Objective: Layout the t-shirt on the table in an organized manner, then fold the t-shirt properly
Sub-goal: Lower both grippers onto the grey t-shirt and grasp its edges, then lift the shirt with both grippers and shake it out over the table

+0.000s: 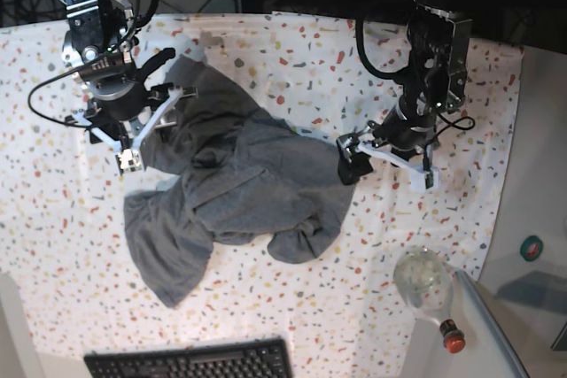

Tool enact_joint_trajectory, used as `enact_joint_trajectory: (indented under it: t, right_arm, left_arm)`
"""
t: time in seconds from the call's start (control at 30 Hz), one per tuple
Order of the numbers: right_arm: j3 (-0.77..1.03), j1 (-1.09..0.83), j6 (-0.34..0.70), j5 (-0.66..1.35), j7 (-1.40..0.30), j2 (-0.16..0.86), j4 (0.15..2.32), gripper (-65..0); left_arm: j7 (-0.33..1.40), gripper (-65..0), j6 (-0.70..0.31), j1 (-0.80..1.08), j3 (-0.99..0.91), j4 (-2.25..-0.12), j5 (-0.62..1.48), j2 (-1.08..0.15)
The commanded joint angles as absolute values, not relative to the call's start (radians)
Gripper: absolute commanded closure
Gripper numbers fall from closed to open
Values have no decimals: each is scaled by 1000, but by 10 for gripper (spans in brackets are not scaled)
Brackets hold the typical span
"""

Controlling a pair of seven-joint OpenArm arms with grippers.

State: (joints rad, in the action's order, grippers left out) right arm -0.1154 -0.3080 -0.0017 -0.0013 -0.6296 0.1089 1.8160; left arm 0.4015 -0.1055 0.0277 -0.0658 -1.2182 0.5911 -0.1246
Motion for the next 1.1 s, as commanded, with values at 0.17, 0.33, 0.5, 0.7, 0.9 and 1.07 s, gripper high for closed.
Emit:
enact_joint_trajectory:
  t: [0.17, 0.33, 0.5, 0.7, 0.9, 1.07]
  right_arm:
    - [-113, -300, -4, -4, -608, 108, 1831, -311]
    - [-111, -300, -4, -4, -608, 111, 1830, -311]
    - [-111, -272, -4, -4, -602, 111, 1804, -311]
    - [-120, -133, -4, 1, -602, 102, 1641, -311]
    - [-193, -13, -4, 1, -607, 82, 1615, -314]
    - [-232, 147, -4, 2, -602, 74, 1425, -317]
  left_arm:
    - [384, -612, -122, -59, 25, -1112, 602, -102]
    - [381, -59, -124, 8, 42, -1185, 602, -140]
    - [386, 0, -124, 151, -142, -1426, 604, -159]
    - [386, 0, -124, 341, -278, -1636, 596, -159]
    - [386, 0, -124, 421, -288, -1541, 595, -160]
    - [386, 0, -124, 461, -283, -1498, 595, -159]
